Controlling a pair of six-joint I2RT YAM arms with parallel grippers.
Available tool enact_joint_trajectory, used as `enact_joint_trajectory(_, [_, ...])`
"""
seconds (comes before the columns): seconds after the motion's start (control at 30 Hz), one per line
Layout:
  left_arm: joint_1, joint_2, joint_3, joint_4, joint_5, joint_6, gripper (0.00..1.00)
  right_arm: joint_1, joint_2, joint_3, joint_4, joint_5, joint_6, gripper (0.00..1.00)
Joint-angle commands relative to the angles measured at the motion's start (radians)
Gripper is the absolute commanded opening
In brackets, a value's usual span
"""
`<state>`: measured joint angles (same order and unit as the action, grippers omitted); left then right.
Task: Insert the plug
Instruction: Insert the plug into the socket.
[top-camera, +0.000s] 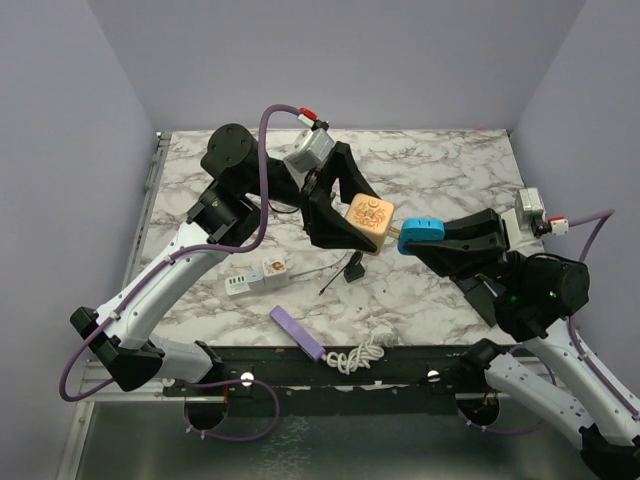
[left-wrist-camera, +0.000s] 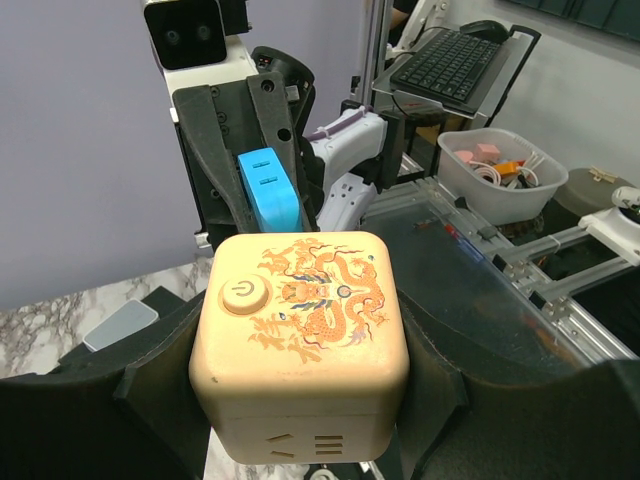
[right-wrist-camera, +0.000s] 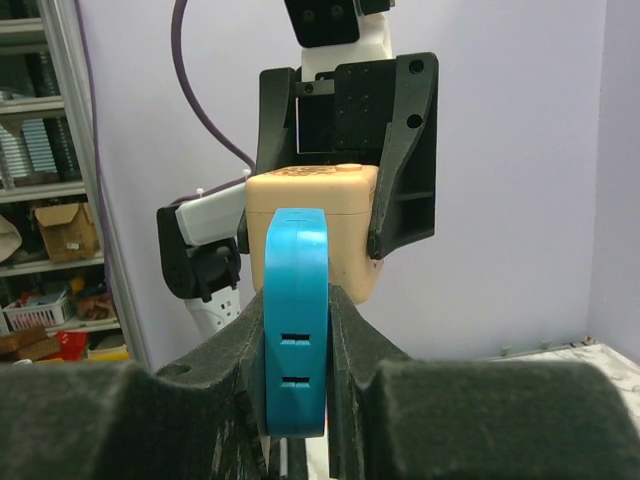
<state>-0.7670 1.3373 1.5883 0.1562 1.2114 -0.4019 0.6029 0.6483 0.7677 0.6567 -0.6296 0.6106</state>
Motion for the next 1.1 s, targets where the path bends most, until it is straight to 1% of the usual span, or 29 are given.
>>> enact_joint_trajectory(0.0, [0.005, -0.002, 0.006, 0.035, -0.002, 0.012, 0.0, 0.004, 0.019, 0.025, 0.064, -0.026, 0.031, 0.01])
enact_joint_trajectory(0.47, [0.007, -0.003, 0.004, 0.039, -0.007, 0.013, 0.0, 0.005, 0.035, 0.025, 0.077, -0.031, 0.029, 0.0])
enact_joint_trajectory(1.07, [0.008, -0.004, 0.003, 0.045, -0.006, 0.005, 0.0, 0.005, 0.055, 0.021, 0.053, -0.018, -0.007, 0.01])
